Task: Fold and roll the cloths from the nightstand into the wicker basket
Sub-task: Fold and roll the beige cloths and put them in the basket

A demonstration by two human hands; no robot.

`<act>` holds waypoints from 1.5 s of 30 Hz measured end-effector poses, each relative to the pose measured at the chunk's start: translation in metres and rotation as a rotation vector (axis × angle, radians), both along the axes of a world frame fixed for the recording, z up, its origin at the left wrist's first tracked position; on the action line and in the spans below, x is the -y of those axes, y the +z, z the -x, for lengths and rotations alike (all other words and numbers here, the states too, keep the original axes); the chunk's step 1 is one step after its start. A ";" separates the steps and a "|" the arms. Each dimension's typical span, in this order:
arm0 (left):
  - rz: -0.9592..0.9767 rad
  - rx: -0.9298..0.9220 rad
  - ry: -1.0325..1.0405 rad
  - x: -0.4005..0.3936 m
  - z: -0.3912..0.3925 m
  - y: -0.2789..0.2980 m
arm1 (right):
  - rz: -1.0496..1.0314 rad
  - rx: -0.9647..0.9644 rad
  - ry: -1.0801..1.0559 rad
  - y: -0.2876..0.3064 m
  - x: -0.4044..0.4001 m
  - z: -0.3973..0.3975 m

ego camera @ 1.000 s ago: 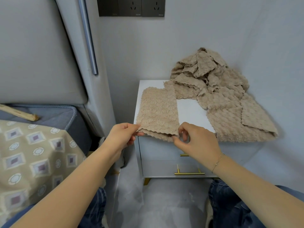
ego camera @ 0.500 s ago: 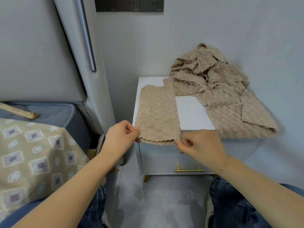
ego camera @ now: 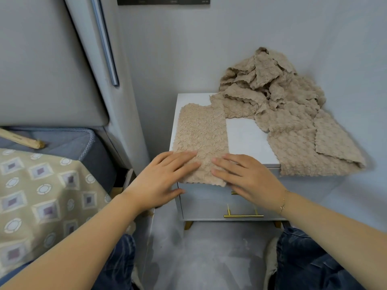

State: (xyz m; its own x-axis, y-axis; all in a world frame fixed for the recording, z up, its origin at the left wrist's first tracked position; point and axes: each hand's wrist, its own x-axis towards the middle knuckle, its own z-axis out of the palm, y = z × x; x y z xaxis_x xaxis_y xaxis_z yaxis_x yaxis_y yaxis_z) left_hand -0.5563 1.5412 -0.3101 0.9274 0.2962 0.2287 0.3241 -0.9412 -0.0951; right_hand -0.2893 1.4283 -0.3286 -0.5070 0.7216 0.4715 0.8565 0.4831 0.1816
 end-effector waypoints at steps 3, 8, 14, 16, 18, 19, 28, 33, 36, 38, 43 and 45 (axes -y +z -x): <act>-0.003 0.054 -0.028 -0.011 0.006 -0.012 | -0.079 0.025 0.060 -0.004 -0.009 -0.004; -0.090 0.183 -0.032 -0.013 0.006 -0.028 | -0.116 -0.012 0.051 -0.011 -0.014 -0.003; -0.046 0.372 -0.146 -0.019 0.000 -0.022 | -0.084 -0.201 0.090 -0.002 -0.019 0.005; -0.009 0.388 -0.147 -0.021 0.001 -0.020 | -0.029 -0.299 0.087 0.006 -0.017 0.006; 0.053 0.424 -0.101 -0.019 0.002 -0.017 | 0.031 -0.409 0.051 0.010 -0.015 0.004; 0.104 0.455 -0.061 -0.016 0.002 -0.014 | 0.066 -0.479 0.029 0.011 -0.013 0.004; 0.751 0.722 0.282 -0.007 -0.012 0.016 | 0.313 -1.075 -0.193 0.027 -0.016 0.020; 0.998 0.793 0.395 -0.017 -0.019 0.022 | 0.321 -1.190 -0.289 0.028 -0.026 0.021; 0.992 0.793 0.458 -0.020 -0.025 0.022 | 0.345 -1.210 -0.339 0.031 -0.032 0.019; 0.936 0.762 0.516 -0.022 -0.028 0.020 | 0.350 -1.197 -0.379 0.032 -0.037 0.018; 0.700 0.668 0.600 -0.029 -0.029 0.019 | 0.256 -0.968 -0.472 0.030 -0.045 0.016; 0.640 0.640 0.554 -0.032 -0.025 0.019 | 0.175 -0.866 -0.419 0.031 -0.047 0.015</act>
State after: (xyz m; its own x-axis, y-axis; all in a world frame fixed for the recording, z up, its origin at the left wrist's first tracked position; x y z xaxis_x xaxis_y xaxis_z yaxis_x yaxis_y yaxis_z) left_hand -0.5309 1.5728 -0.2914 0.3882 0.8786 0.2783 0.5378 -0.4612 0.7057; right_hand -0.3043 1.4752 -0.2973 0.2775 0.8597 0.4287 0.7681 0.0694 -0.6365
